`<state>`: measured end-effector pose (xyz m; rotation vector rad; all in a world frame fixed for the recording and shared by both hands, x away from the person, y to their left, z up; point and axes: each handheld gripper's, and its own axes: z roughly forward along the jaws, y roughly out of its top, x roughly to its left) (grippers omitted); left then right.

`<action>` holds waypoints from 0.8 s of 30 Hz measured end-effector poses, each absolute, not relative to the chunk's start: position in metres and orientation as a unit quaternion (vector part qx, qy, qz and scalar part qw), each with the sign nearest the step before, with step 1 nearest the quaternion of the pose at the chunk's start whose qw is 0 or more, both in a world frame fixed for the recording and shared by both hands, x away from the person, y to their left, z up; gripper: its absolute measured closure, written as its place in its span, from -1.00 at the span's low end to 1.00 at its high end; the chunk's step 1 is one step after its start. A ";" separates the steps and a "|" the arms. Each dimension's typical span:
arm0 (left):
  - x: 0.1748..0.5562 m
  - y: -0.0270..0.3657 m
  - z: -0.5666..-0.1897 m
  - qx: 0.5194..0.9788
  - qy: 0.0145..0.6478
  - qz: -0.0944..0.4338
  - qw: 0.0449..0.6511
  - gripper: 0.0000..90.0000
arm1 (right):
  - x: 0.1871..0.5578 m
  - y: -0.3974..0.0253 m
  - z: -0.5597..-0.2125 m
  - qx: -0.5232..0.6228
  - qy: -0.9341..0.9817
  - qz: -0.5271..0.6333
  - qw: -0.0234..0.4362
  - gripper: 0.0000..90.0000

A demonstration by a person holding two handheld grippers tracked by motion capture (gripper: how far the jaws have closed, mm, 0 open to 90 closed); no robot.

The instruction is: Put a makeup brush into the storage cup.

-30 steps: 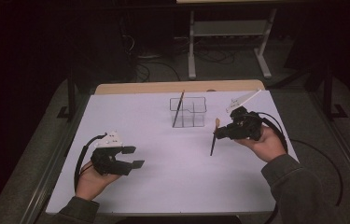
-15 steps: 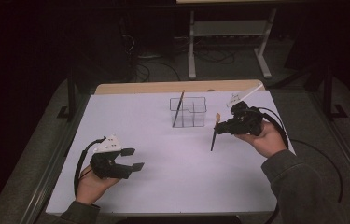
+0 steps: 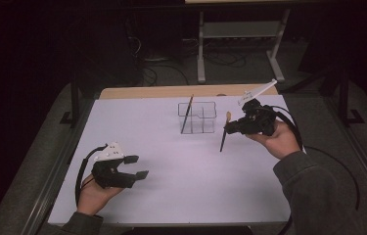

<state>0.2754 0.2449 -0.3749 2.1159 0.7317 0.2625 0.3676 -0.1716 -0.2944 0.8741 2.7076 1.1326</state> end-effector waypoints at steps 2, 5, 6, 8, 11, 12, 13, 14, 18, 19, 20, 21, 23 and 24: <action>0.276 0.246 -0.375 0.848 0.294 0.105 0.429 -0.28 | 0.369 -0.171 -0.293 0.286 0.884 0.367 0.041 0.85; 0.276 0.246 -0.375 0.846 0.295 0.106 0.431 -0.29 | 0.372 -0.171 -0.291 0.289 0.882 0.369 0.043 0.85; 0.275 0.246 -0.376 0.845 0.297 0.104 0.432 -0.29 | 0.373 -0.171 -0.291 0.288 0.882 0.370 0.044 0.85; 0.276 0.246 -0.376 0.846 0.296 0.104 0.432 -0.30 | 0.376 -0.171 -0.290 0.291 0.882 0.369 0.043 0.85; 0.276 0.247 -0.376 0.846 0.295 0.103 0.432 -0.30 | 0.379 -0.169 -0.287 0.290 0.882 0.369 0.046 0.85; 0.276 0.247 -0.376 0.846 0.297 0.102 0.432 -0.30 | 0.380 -0.169 -0.286 0.290 0.882 0.369 0.045 0.85; 0.276 0.247 -0.376 0.846 0.296 0.103 0.431 -0.30 | 0.381 -0.168 -0.285 0.289 0.883 0.368 0.046 0.85; 0.276 0.247 -0.376 0.845 0.298 0.103 0.432 -0.29 | 0.383 -0.167 -0.284 0.289 0.883 0.367 0.046 0.85; 0.275 0.250 -0.375 0.842 0.300 0.104 0.436 -0.29 | 0.386 -0.164 -0.281 0.289 0.884 0.363 0.048 0.85; 0.276 0.250 -0.375 0.841 0.301 0.103 0.437 -0.29 | 0.387 -0.163 -0.280 0.288 0.885 0.363 0.048 0.85; 0.276 0.251 -0.376 0.842 0.301 0.104 0.436 -0.29 | 0.388 -0.162 -0.280 0.285 0.886 0.362 0.050 0.85; 0.276 0.252 -0.376 0.841 0.302 0.104 0.437 -0.29 | 0.389 -0.161 -0.279 0.287 0.885 0.363 0.050 0.85; 0.276 0.253 -0.376 0.840 0.303 0.102 0.438 -0.30 | 0.392 -0.160 -0.277 0.284 0.886 0.362 0.051 0.85; 0.276 0.253 -0.376 0.840 0.303 0.102 0.438 -0.30 | 0.393 -0.159 -0.276 0.284 0.886 0.363 0.052 0.85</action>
